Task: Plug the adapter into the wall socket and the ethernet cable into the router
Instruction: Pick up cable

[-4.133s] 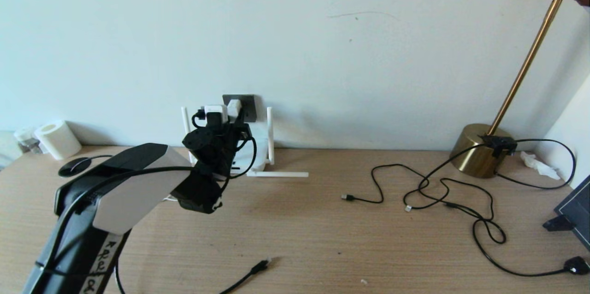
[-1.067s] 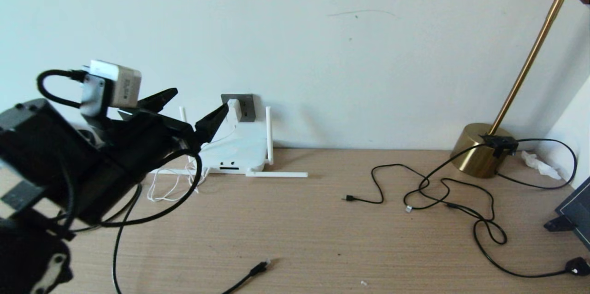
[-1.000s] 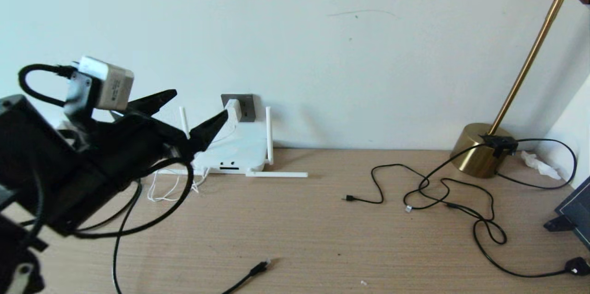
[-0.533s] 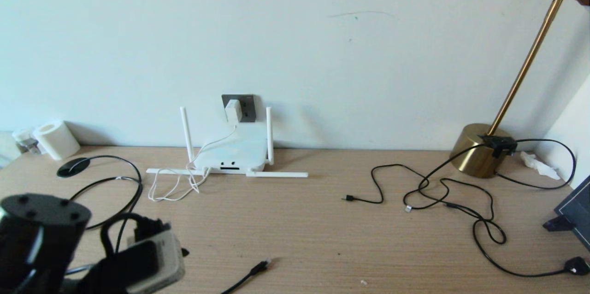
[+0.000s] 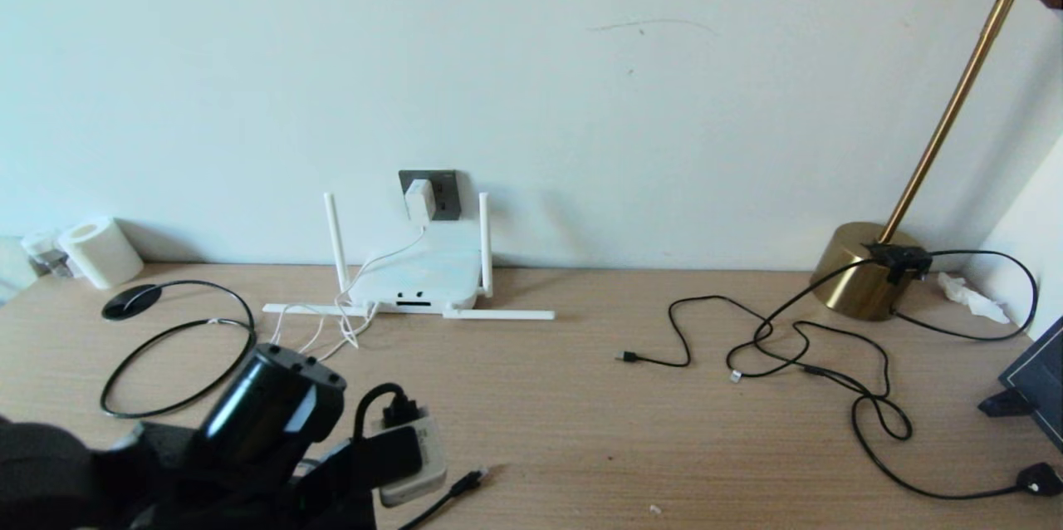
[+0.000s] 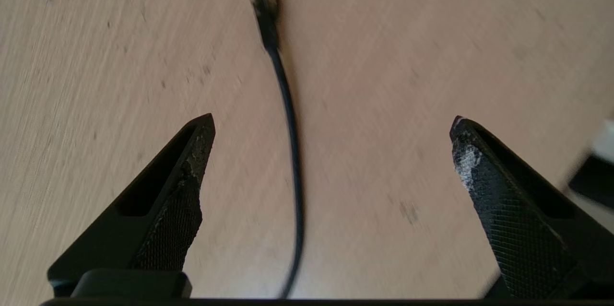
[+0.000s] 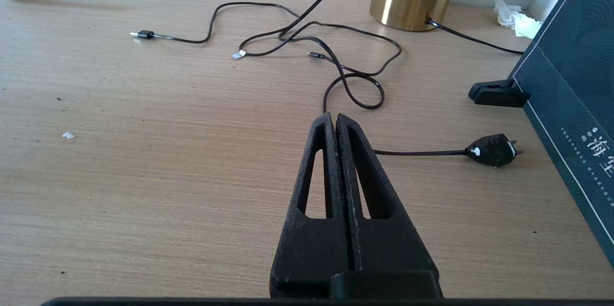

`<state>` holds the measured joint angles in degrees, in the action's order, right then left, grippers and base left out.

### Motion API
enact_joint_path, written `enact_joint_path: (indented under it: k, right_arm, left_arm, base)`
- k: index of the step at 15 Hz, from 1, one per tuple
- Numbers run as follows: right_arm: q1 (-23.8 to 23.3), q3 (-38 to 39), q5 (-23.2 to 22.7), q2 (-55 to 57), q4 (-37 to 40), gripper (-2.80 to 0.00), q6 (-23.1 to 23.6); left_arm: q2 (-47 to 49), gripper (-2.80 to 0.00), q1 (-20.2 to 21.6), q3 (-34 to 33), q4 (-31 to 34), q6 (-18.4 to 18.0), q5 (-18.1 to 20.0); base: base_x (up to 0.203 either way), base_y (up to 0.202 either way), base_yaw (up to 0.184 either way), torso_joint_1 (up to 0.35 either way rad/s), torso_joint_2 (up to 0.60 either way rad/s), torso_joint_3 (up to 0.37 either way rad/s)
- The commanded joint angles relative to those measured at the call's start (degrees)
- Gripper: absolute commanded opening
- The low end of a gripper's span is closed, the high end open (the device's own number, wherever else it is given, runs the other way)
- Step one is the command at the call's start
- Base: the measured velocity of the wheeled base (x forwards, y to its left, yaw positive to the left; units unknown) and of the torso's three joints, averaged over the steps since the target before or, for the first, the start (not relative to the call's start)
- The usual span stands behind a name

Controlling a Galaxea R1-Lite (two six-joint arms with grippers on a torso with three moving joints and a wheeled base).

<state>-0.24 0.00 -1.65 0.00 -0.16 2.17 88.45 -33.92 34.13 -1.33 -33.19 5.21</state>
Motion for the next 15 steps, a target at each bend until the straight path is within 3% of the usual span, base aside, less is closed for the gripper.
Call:
enact_joint_path:
  k: [1,15]
  right_arm:
    - [-0.02,0.00,-0.02,0.09,-0.02,-2.80,0.03]
    - [-0.02,0.00,-0.02,0.09,-0.02,-2.80,0.03]
  left_arm:
    - [5.09,0.00,-0.26,1.50,-0.04,0.03,-0.05]
    - [14.08,0.00,-0.13,2.37,-4.65,0.15,-1.43]
  base:
    - [0.000,0.000,0.000,0.000,0.00,0.000]
    - [0.000,0.000,0.000,0.000,0.00,0.000]
